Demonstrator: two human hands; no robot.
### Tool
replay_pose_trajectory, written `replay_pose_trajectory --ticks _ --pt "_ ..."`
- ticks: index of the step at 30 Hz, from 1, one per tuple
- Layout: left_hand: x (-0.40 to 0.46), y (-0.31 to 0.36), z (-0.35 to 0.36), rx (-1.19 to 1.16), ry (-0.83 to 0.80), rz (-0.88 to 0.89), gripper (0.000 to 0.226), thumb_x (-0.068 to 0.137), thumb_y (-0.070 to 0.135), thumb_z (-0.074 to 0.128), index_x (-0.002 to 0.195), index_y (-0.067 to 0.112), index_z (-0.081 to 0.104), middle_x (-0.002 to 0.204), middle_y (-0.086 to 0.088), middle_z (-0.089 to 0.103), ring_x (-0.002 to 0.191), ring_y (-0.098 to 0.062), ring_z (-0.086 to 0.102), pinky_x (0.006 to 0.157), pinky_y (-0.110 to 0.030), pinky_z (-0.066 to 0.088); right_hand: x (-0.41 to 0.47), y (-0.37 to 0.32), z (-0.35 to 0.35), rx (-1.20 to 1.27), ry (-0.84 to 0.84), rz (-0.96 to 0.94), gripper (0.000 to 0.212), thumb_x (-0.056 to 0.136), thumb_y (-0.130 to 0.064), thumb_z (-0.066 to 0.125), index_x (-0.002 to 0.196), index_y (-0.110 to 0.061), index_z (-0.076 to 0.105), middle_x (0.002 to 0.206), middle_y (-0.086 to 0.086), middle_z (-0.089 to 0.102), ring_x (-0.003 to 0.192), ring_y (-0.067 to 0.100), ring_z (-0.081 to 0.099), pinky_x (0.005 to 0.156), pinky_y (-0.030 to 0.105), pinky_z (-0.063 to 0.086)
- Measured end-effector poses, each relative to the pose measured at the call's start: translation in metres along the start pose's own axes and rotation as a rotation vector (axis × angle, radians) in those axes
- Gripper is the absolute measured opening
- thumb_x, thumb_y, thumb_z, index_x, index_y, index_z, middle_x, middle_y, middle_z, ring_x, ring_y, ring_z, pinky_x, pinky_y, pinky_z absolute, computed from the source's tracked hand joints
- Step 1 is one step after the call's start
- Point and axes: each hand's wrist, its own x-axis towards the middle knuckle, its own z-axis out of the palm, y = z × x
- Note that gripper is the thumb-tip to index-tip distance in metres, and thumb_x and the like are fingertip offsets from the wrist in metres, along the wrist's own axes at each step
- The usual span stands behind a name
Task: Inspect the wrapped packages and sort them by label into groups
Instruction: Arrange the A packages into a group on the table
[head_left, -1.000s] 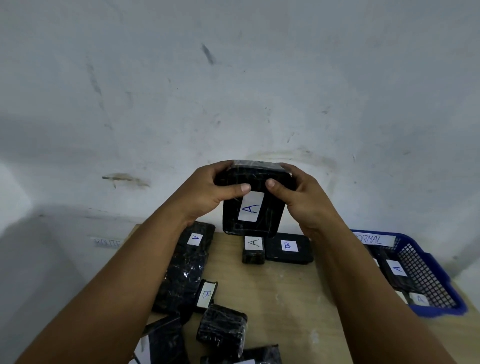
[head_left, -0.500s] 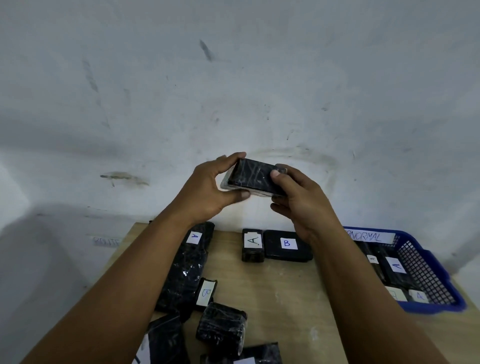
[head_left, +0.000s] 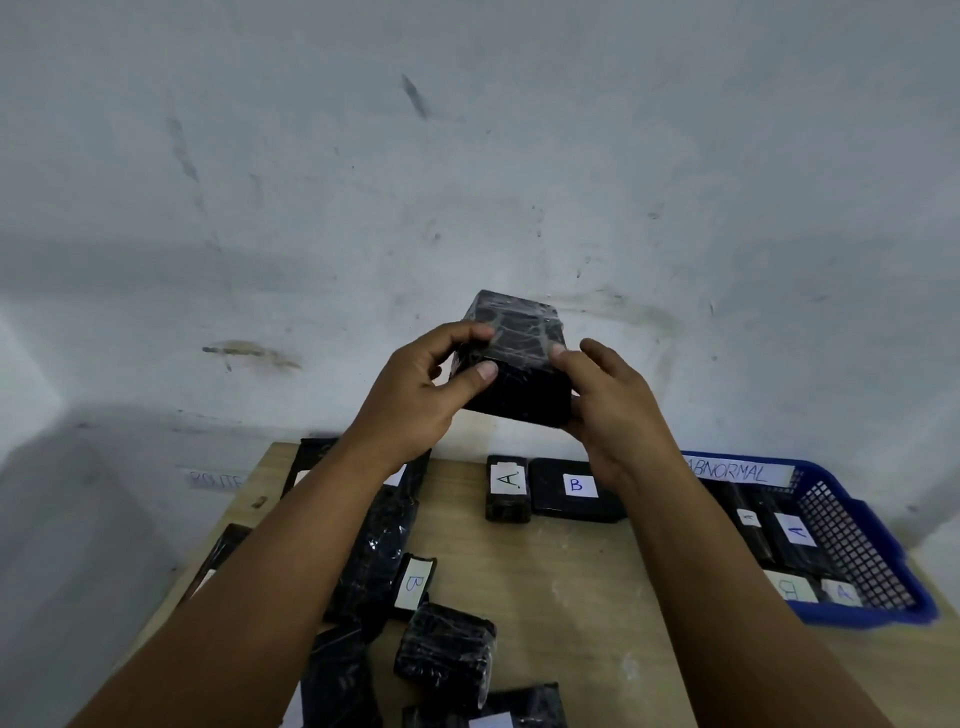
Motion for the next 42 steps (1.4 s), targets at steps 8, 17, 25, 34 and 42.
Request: replay_pose_trajectory --ticks 8,17,25,34,42 --pt "0.011 0.001 -0.002 -0.025 0.134 -0.376 0.075 0.07 0.067 0.072 0.128 0.02 0.069 0.121 0.002 0.074 0.108 -0.013 0.071 0.104 -0.038 0.05 -0.002 0.009 -0.002 0.035 -0.079 0.005 0.072 0.094 -0.007 0.074 0.155 -0.021 0.038 0.111 0.009 0.079 0.106 0.025 0.076 0.1 0.043 0.057" --pt "0.001 -0.004 0.0 -0.103 0.017 -0.378 0.025 0.082 0.015 0.08 0.106 0.02 0.077 0.093 0.006 0.08 0.088 -0.001 0.073 0.075 -0.014 0.044 0.0 0.009 -0.006 -0.086 -0.063 0.044 0.063 0.095 -0.039 0.074 0.148 -0.013 0.053 0.107 0.003 0.078 0.091 0.016 0.077 0.076 0.035 0.062" --pt "0.009 0.006 0.004 -0.141 0.117 -0.379 0.016 0.091 0.04 0.073 0.1 0.027 0.076 0.095 0.009 0.078 0.088 -0.001 0.071 0.07 -0.02 0.042 -0.003 0.017 -0.008 -0.096 -0.178 0.025 0.027 0.1 -0.018 0.068 0.127 -0.016 0.068 0.098 0.004 0.081 0.08 0.015 0.078 0.06 0.024 0.058" --pt "0.0 0.0 -0.001 -0.14 -0.016 -0.268 0.032 0.087 0.016 0.079 0.117 0.026 0.072 0.104 0.006 0.079 0.099 -0.002 0.073 0.083 -0.012 0.05 0.002 0.015 -0.016 -0.268 -0.189 -0.172 0.03 0.095 -0.032 0.075 0.122 -0.041 0.066 0.118 -0.008 0.074 0.103 0.0 0.071 0.087 0.026 0.049" --pt "0.005 0.012 0.004 -0.211 0.082 -0.411 0.013 0.099 0.036 0.063 0.098 0.026 0.072 0.091 0.016 0.075 0.073 0.011 0.068 0.069 -0.018 0.039 0.007 0.027 -0.02 -0.304 -0.24 -0.293 0.066 0.087 -0.019 0.082 0.146 -0.027 0.053 0.135 -0.004 0.067 0.129 0.015 0.062 0.104 0.039 0.055"
